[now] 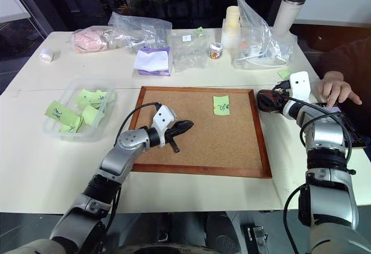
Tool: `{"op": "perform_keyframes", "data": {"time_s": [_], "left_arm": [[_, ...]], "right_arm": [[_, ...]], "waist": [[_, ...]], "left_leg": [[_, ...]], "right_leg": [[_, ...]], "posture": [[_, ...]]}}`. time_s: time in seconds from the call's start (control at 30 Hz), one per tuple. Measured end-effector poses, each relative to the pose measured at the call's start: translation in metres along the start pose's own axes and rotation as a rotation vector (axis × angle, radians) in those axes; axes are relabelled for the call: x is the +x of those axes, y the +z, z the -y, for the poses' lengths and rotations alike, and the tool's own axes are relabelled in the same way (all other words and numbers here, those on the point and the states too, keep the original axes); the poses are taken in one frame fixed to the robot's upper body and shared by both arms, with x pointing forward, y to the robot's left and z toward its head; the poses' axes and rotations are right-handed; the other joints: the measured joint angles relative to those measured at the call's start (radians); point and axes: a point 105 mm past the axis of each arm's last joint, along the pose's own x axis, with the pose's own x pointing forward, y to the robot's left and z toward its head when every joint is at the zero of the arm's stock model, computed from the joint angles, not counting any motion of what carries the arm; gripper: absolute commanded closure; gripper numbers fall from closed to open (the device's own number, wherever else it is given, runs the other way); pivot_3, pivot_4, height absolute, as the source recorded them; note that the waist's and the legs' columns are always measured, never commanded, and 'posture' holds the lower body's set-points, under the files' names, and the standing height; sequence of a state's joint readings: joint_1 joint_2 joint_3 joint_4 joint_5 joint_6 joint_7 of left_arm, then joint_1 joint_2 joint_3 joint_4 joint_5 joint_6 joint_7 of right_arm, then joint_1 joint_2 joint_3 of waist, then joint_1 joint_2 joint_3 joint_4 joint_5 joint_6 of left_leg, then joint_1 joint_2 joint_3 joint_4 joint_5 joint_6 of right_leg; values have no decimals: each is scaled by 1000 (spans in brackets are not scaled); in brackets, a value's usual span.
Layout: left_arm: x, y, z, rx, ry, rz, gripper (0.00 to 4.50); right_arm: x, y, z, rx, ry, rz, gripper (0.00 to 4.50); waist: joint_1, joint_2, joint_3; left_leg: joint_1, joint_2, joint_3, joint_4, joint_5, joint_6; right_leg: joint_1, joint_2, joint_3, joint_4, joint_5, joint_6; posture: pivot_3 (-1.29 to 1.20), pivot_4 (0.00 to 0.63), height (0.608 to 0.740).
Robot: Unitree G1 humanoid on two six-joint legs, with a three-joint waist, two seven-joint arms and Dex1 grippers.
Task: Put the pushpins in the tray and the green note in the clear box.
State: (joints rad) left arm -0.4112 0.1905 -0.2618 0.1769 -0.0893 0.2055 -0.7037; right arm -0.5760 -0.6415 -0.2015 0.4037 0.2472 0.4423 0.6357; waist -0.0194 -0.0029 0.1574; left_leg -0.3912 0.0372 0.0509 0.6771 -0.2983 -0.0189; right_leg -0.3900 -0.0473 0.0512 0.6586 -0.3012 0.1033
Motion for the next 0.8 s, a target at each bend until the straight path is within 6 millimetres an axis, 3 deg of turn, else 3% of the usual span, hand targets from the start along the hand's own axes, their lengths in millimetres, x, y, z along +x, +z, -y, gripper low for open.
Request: {"op": "perform_keyframes", "data": {"time_s": [0.07, 0.1, 0.17, 0.27, 0.4, 0.8], "left_arm": [[1, 1, 0, 1, 0, 2, 4500], [1, 1, 0, 0, 0, 3, 4500], [1, 1, 0, 0, 1, 3, 4500], [1, 1, 0, 0, 3, 4, 4500], [2, 2, 1, -1, 5, 8, 4500], [1, 1, 0, -1, 16, 5, 4500]], "right_arm": [[0, 10, -24, -19, 88, 28, 38], [0, 13, -35, -27, 125, 32, 276], [0, 13, -58, -28, 190, 36, 846], [5, 8, -86, -16, 259, 17, 2273], [10, 3, -98, -38, 270, -10, 2273], [22, -19, -97, -74, 252, -73, 2273]], "waist": [[1, 0, 0], [2, 0, 0], [3, 0, 0], [3, 0, 0], [4, 0, 0], [3, 0, 0]], "left_leg": [[0, 0, 0, 0, 0, 0], [0, 0, 0, 0, 0, 0], [0, 0, 0, 0, 0, 0], [0, 0, 0, 0, 0, 0], [-1, 0, 0, 0, 0, 0], [-1, 0, 0, 0, 0, 0]], "right_leg": [[0, 0, 0, 0, 0, 0], [0, 0, 0, 0, 0, 0], [0, 0, 0, -1, 0, 0], [0, -1, -1, -1, 0, 0], [0, -1, -1, -1, 0, 0], [0, 0, -1, -2, 0, 0]], "posture": [[0, 150, 740], [0, 150, 740], [0, 150, 740], [0, 150, 740], [0, 150, 740], [0, 150, 740]]}}
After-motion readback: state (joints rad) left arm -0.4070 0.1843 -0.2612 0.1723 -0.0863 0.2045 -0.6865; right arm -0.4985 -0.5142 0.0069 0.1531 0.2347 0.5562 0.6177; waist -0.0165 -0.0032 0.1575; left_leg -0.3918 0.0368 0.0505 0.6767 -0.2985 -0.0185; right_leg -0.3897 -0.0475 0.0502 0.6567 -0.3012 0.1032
